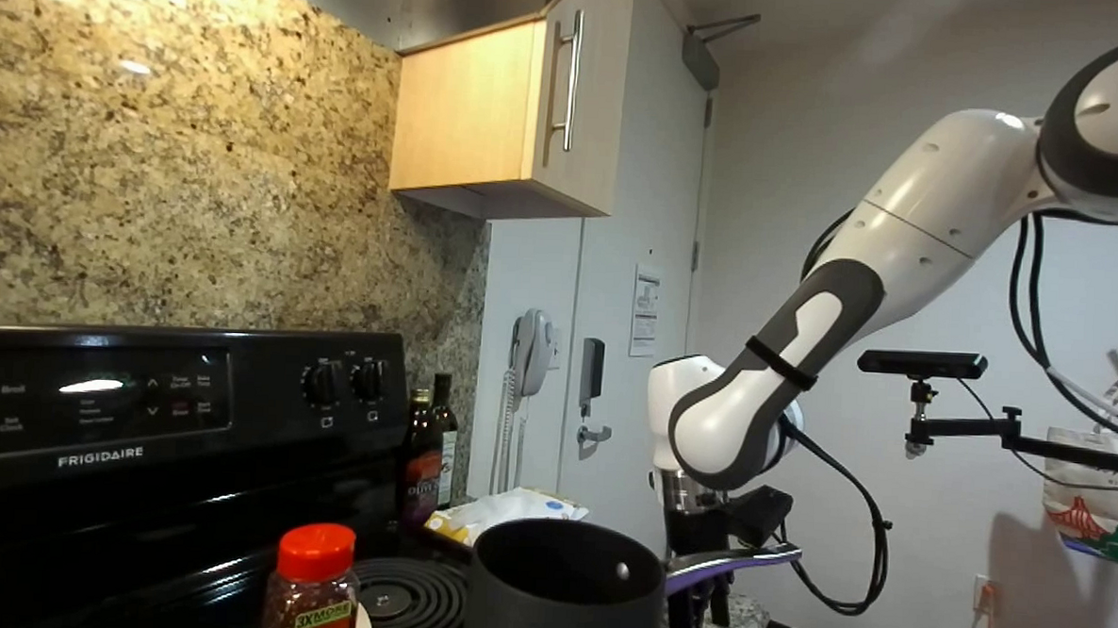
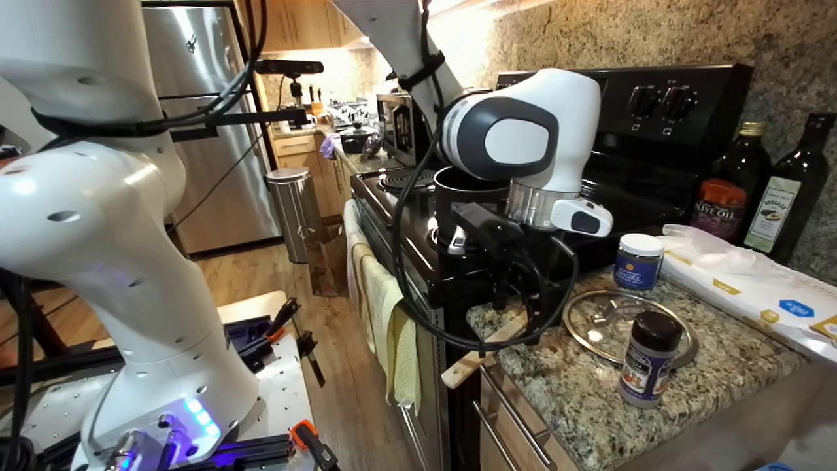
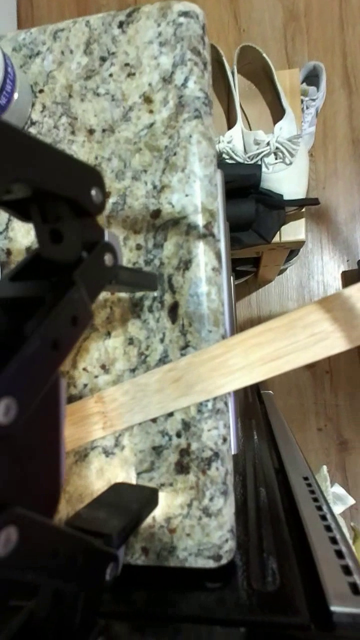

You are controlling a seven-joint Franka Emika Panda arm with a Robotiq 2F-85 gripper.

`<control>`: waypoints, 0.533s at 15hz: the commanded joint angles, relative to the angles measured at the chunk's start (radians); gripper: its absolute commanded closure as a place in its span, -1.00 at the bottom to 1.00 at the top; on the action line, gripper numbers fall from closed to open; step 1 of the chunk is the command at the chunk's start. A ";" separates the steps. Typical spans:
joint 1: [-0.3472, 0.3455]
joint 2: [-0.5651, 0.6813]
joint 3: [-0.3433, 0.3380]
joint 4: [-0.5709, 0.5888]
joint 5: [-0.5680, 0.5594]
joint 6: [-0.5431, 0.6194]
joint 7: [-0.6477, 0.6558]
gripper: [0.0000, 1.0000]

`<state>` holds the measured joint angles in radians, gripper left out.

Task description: Uncover the pot and put the wooden spoon in it

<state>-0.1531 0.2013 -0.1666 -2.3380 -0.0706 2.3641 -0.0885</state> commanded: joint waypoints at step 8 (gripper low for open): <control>-0.011 -0.034 0.012 -0.048 -0.014 0.040 -0.132 0.60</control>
<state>-0.1531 0.2008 -0.1627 -2.3438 -0.0734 2.3680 -0.1856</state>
